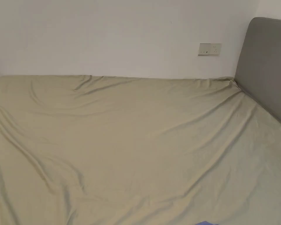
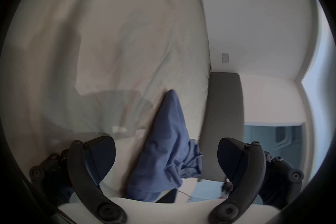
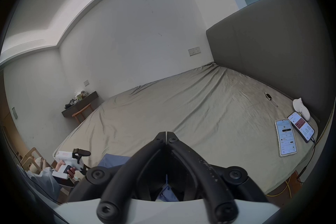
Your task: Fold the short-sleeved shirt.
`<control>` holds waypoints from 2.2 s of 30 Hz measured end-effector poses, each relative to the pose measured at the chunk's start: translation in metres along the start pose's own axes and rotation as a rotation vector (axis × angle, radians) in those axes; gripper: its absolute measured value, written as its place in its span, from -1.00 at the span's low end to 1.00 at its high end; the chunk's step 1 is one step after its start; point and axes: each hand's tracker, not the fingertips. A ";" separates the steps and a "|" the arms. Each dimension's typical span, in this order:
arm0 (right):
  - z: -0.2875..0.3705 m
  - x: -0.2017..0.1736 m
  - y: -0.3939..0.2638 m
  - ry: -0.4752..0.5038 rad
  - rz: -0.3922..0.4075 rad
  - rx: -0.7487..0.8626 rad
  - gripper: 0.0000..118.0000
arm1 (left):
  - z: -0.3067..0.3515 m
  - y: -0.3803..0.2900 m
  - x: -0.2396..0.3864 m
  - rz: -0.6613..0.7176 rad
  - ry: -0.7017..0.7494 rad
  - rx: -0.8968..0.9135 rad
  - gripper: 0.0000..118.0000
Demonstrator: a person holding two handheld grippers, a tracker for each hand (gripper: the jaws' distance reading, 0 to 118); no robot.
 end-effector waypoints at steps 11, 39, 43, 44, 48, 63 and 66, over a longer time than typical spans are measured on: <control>0.003 -0.001 0.009 -0.004 -0.002 0.009 -0.99 | -0.055 -0.048 0.049 -0.281 0.127 -0.114 -0.78; -0.005 -0.015 0.004 0.067 0.029 0.054 -0.99 | -0.085 -0.094 0.150 -0.967 0.374 -0.091 -0.80; 0.004 -0.012 0.000 0.060 0.011 0.067 -0.99 | -0.160 -0.140 0.141 -1.091 0.505 -0.159 -0.79; 0.006 -0.011 -0.002 0.061 0.010 0.066 -0.99 | -0.171 -0.157 0.139 -1.123 0.535 -0.146 -0.77; 0.011 -0.010 -0.005 0.052 0.013 0.061 -0.99 | -0.156 -0.158 0.148 -1.043 0.401 -0.109 0.64; 0.004 -0.012 -0.013 0.082 -0.009 0.039 -0.99 | -0.156 -0.220 0.121 -1.346 0.494 0.077 -1.00; 0.006 -0.010 -0.015 0.070 -0.005 0.033 -0.99 | -0.186 -0.234 0.115 -1.351 0.489 0.022 -1.00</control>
